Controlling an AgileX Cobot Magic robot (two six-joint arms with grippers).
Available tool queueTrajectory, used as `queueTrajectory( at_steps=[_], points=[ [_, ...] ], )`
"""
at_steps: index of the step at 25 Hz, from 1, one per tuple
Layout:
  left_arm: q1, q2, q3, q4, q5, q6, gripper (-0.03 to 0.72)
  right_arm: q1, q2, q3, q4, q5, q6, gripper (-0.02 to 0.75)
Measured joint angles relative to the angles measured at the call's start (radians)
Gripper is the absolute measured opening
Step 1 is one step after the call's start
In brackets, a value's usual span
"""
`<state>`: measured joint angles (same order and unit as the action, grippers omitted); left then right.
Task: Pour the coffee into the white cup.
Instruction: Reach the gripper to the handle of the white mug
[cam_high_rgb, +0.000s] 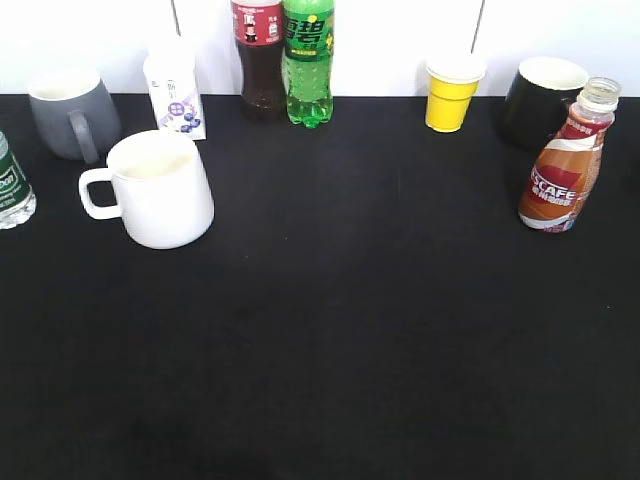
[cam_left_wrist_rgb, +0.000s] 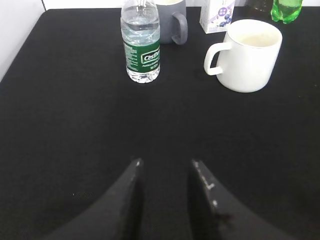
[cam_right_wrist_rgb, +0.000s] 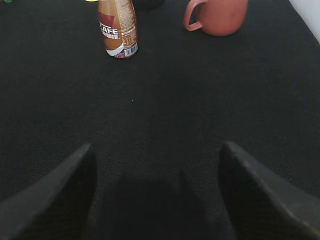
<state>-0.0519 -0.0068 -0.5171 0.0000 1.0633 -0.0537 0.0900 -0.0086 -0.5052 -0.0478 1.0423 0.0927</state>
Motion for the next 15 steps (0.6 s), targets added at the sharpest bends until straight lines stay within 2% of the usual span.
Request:
queueTrajectory(
  at_steps=[9,10,11,13,15],
  points=[
    [0.0,0.0,0.0,0.0,0.0,0.0,0.239,0.0,0.0,0.0,0.0,0.0,0.0,0.574],
    [0.0,0.0,0.0,0.0,0.0,0.0,0.264,0.0,0.0,0.0,0.0,0.0,0.0,0.574],
    [0.0,0.0,0.0,0.0,0.0,0.0,0.321,0.0,0.0,0.0,0.0,0.0,0.0,0.574],
    [0.0,0.042,-0.008,0.0,-0.014,0.0,0.482,0.0,0.0,0.0,0.0,0.0,0.0,0.574],
    [0.0,0.136,-0.037,0.0,-0.139,0.0,0.541,0.0,0.0,0.0,0.0,0.0,0.0,0.574]
  ],
)
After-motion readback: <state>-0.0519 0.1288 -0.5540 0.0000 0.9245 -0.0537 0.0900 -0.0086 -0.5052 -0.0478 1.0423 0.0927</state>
